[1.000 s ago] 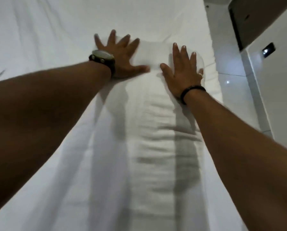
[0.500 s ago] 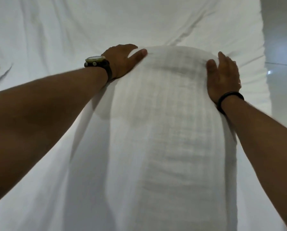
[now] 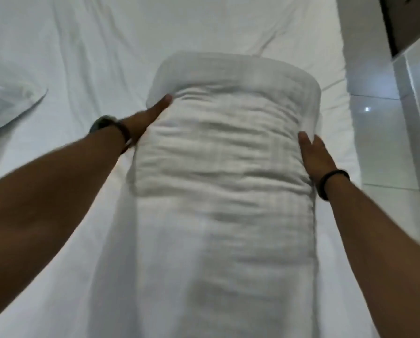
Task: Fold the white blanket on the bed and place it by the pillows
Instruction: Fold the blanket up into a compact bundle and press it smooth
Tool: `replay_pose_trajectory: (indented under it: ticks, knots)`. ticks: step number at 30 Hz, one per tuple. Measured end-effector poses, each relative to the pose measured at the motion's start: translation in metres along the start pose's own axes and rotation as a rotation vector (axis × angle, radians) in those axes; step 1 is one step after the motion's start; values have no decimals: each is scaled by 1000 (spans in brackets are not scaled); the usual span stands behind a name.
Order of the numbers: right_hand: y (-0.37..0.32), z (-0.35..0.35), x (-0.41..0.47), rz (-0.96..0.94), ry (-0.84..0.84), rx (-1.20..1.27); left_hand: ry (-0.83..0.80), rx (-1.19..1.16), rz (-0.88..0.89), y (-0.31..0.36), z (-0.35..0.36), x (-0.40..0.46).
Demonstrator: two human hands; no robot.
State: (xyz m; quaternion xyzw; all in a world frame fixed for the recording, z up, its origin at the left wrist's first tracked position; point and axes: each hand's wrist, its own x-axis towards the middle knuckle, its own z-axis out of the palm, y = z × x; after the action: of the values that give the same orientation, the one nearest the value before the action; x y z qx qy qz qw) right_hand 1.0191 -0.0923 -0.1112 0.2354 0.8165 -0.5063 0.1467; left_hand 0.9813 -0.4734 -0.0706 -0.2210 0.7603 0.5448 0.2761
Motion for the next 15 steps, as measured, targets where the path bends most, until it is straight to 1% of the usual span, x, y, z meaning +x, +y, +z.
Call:
replay_pose_trajectory:
  ticks: [1,2,3,5,7,9,12,15]
  knots:
    - [11,-2,-33,19,-42,109,-151,-214,-18,-24,-2,-27]
    - [25,-3,-61,39,-70,187,-221,-370,-63,-49,-1,-51]
    - [40,-2,-90,62,-90,253,-258,-467,-125,-74,1,-76]
    - [64,4,-149,157,-144,387,-296,-585,-239,-120,7,-127]
    - [74,7,-190,194,-170,476,-335,-647,-283,-149,8,-162]
    - [70,4,-212,173,-132,465,-345,-652,-273,-152,5,-188]
    - [46,-4,-211,120,-44,445,-300,-620,-204,-131,6,-194]
    - [12,-11,-246,66,53,459,-241,-658,-108,-105,-5,-224]
